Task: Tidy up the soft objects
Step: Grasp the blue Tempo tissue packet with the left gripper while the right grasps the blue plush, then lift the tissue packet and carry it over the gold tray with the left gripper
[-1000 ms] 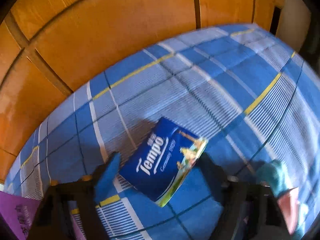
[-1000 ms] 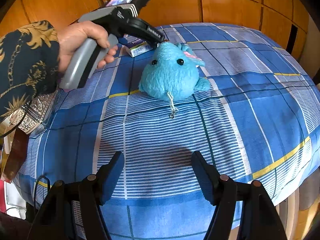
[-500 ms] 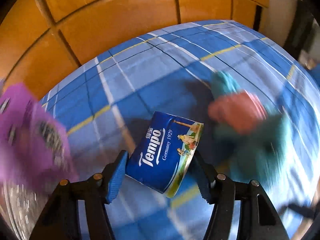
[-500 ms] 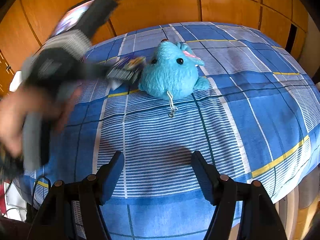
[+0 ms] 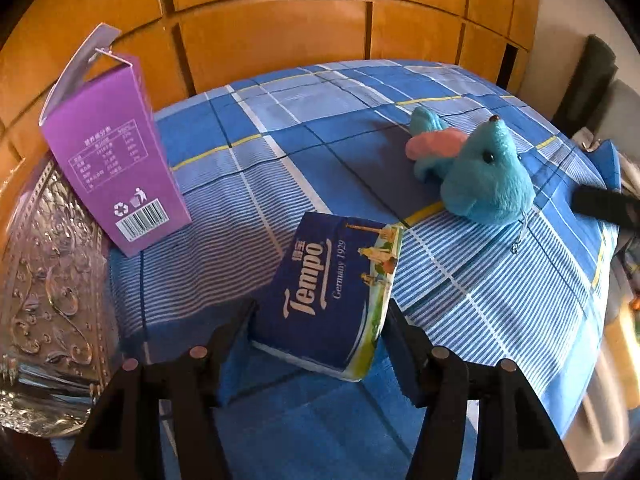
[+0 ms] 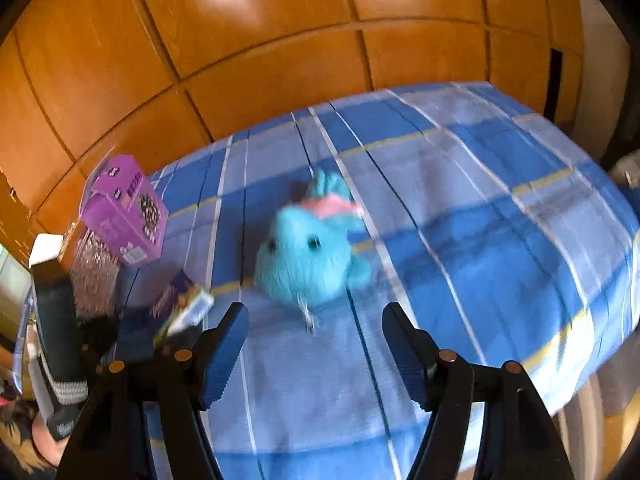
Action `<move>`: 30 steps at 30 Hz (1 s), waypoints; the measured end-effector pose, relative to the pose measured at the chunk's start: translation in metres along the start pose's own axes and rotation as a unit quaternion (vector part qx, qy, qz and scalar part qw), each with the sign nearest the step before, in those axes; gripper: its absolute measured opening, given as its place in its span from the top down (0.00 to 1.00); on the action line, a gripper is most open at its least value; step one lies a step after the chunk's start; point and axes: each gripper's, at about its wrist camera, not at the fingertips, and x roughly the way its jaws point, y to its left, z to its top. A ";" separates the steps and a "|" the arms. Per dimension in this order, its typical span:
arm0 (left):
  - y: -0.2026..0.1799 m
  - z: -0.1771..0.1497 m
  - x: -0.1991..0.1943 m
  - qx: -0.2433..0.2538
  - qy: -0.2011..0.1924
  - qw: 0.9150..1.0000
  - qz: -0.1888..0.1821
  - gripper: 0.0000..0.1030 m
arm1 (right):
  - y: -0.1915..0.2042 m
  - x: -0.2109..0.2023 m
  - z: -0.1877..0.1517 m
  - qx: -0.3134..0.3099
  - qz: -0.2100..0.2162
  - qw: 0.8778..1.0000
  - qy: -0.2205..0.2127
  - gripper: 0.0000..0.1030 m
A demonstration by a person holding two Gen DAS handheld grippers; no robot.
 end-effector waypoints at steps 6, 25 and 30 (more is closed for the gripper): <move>0.000 -0.003 -0.001 -0.004 -0.008 1.000 -0.003 0.40 | 0.010 0.052 0.039 -0.023 -0.013 0.999 0.031 0.32; -0.007 0.026 -0.003 0.001 0.015 1.000 -0.015 0.43 | 0.005 0.080 0.016 -0.032 0.024 0.998 0.050 0.49; -0.010 0.085 -0.013 -0.010 -0.011 1.000 -0.019 0.43 | 0.001 0.080 0.013 -0.021 0.040 0.998 0.040 0.48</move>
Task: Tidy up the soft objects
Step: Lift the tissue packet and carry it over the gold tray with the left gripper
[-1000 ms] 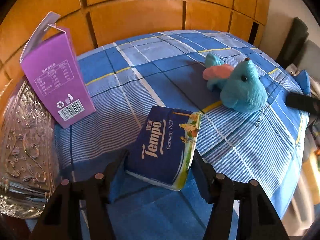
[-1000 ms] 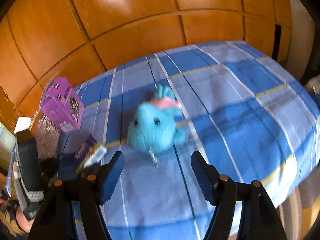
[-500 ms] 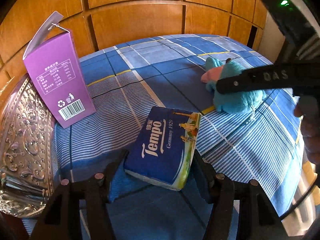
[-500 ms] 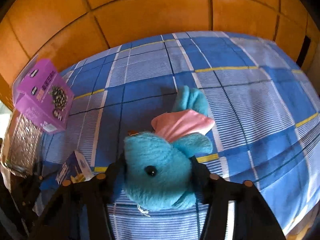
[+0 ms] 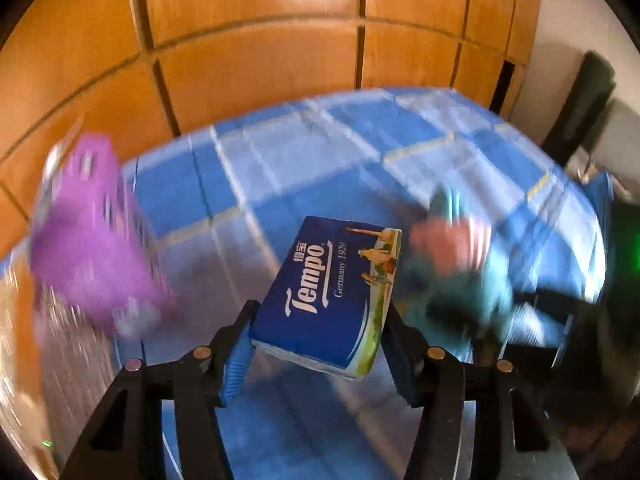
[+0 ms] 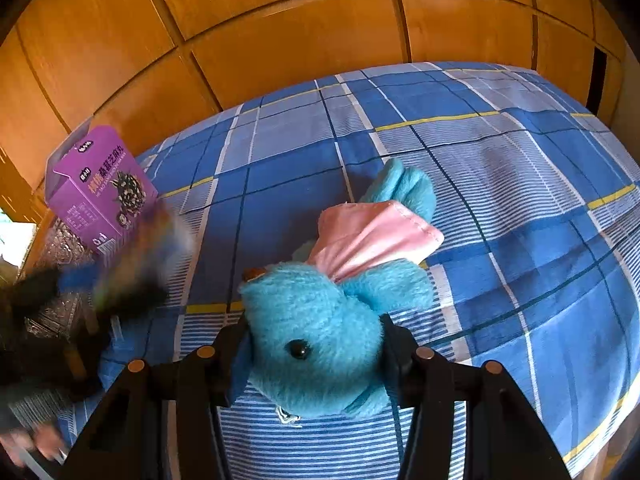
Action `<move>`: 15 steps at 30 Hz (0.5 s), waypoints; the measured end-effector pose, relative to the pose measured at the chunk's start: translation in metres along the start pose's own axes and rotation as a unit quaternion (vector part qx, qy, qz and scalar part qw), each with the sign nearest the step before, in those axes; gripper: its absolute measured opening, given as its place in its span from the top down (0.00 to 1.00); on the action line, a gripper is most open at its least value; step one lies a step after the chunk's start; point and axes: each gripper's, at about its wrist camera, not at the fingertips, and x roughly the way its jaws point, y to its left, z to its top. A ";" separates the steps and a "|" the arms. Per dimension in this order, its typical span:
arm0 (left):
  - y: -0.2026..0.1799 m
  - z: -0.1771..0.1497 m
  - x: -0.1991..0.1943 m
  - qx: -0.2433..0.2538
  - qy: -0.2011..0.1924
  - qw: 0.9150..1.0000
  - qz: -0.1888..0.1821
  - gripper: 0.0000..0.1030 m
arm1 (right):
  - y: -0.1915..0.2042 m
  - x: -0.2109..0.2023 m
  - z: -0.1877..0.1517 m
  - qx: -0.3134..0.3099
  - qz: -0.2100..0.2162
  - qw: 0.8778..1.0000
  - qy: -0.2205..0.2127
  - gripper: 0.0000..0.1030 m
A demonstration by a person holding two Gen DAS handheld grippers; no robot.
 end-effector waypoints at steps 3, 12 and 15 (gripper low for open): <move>0.005 0.048 -0.003 -0.020 -0.010 1.000 -0.007 0.43 | -0.002 0.001 -0.002 0.002 0.008 1.000 -0.001 0.48; 0.108 0.137 -0.049 -0.120 -0.072 0.989 0.051 0.43 | 0.002 0.007 -0.001 -0.011 0.007 1.000 0.005 0.46; 0.166 0.130 -0.075 -0.162 -0.086 0.980 0.082 0.43 | 0.008 0.008 -0.004 -0.022 -0.004 1.000 0.001 0.45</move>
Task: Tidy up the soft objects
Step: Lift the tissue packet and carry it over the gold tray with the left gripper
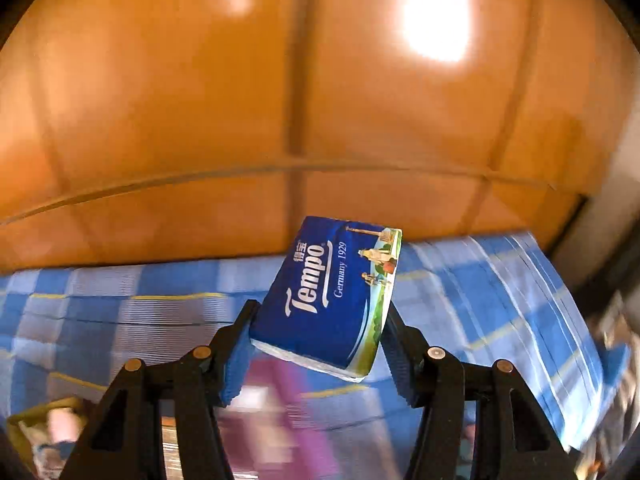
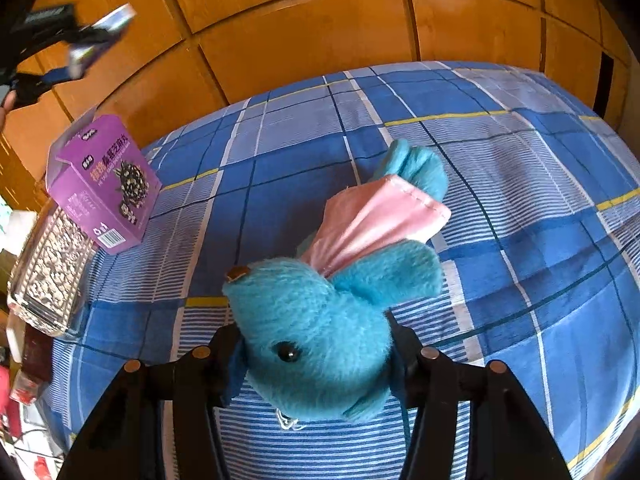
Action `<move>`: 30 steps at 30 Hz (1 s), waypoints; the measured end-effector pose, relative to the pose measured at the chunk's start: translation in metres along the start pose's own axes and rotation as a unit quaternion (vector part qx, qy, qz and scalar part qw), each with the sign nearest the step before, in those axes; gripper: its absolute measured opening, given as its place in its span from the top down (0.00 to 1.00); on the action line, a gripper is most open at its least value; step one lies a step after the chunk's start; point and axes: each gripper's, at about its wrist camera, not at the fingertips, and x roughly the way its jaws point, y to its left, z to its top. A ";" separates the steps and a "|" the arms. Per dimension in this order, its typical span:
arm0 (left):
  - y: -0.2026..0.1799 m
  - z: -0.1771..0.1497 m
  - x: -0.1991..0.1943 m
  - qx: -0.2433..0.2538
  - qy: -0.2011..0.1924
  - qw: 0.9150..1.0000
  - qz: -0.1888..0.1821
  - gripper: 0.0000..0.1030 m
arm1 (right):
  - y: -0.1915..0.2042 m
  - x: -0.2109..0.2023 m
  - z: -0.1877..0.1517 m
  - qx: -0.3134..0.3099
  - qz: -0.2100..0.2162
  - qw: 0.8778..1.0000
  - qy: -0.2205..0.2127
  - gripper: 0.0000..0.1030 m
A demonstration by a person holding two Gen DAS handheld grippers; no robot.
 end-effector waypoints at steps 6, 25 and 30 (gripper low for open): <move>0.136 -0.029 -0.048 -0.082 -0.014 0.994 0.069 0.43 | 0.015 0.003 -0.005 -0.036 -0.027 0.999 -0.006 0.45; 0.341 -0.277 -0.172 -0.303 0.026 0.940 0.154 0.43 | 0.026 0.010 -0.004 -0.039 -0.061 0.997 0.003 0.47; 0.325 -0.307 -0.158 -0.306 0.052 0.939 0.149 0.41 | 0.028 0.012 -0.003 -0.038 -0.068 0.997 0.009 0.47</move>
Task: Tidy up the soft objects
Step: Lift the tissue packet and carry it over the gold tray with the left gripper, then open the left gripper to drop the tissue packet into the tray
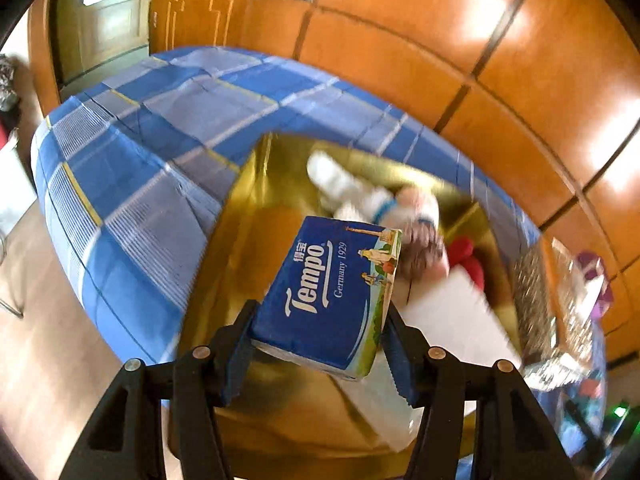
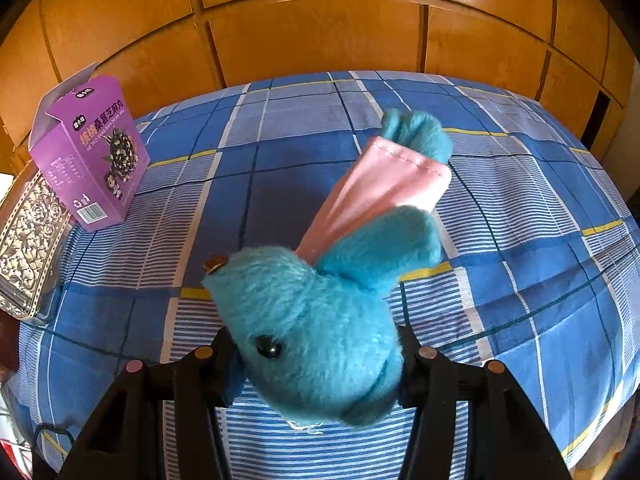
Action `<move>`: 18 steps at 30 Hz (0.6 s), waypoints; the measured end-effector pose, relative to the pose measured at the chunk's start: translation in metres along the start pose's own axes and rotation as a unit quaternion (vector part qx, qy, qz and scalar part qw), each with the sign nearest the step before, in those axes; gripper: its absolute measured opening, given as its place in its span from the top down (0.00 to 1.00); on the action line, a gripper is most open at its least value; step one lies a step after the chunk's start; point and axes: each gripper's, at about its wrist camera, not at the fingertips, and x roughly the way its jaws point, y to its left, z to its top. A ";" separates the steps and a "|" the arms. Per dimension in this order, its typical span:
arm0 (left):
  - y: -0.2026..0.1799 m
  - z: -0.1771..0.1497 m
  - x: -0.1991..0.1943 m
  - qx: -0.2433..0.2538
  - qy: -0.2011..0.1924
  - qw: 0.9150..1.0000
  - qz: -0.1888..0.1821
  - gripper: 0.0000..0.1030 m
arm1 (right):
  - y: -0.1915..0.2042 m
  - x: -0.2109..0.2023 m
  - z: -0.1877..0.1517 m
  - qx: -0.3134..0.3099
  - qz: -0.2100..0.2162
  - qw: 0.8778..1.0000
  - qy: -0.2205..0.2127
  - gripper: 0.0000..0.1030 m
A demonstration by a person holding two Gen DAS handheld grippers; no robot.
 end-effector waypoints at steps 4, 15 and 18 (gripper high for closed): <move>-0.005 -0.013 0.014 0.010 0.005 1.000 0.024 0.39 | 0.001 0.001 0.000 -0.001 -0.004 1.000 0.004 0.47; -0.024 -0.024 -0.010 0.071 -0.057 0.994 0.063 0.26 | 0.003 0.002 0.003 0.002 -0.008 1.000 0.013 0.47; -0.033 -0.024 -0.021 0.085 -0.071 0.992 0.060 0.26 | 0.002 0.004 0.007 0.003 -0.005 1.000 0.023 0.49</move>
